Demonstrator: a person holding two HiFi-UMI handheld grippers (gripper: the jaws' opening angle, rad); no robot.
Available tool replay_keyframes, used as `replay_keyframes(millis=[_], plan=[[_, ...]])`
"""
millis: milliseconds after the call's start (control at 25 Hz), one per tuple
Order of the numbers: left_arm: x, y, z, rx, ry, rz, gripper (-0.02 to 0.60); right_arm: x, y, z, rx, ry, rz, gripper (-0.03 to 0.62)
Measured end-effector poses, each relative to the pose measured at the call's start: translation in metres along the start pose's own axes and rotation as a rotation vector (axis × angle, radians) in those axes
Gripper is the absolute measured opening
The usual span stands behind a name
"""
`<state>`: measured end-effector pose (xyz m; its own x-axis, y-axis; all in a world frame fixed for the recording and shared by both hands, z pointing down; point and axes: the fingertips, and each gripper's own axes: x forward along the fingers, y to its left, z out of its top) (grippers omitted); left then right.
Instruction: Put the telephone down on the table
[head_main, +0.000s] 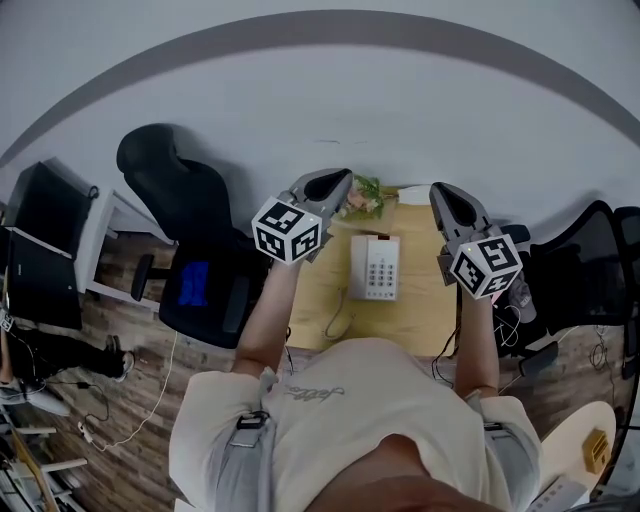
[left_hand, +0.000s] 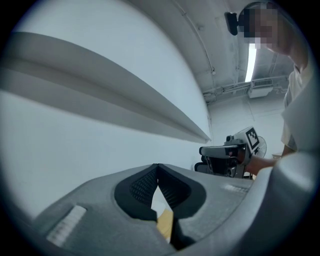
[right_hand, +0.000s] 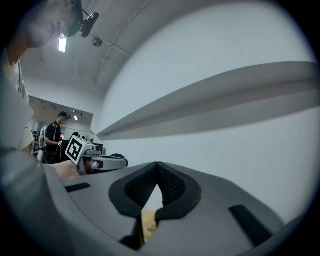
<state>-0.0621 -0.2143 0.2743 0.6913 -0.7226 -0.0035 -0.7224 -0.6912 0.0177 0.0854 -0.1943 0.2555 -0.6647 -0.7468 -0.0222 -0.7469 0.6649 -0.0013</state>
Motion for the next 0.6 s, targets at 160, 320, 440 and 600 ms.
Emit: replay_keyframes(millis=[160,320,440,600], plan=[[-0.003,0.007,0.017,0.05,-0.024,0.052,0.018,-0.001,0.001,0.012,-0.018,-0.022,-0.013,0.002],[-0.006,0.008,0.027,0.098,-0.035,0.102,0.018,-0.001,0.003,0.017,-0.066,-0.023,-0.041,0.002],[-0.009,0.007,0.03,0.119,-0.033,0.126,0.018,0.0,0.004,0.017,-0.08,-0.021,-0.053,0.002],[-0.011,0.004,0.031,0.149,-0.019,0.138,0.018,0.0,0.006,0.017,-0.078,-0.029,-0.067,0.002]])
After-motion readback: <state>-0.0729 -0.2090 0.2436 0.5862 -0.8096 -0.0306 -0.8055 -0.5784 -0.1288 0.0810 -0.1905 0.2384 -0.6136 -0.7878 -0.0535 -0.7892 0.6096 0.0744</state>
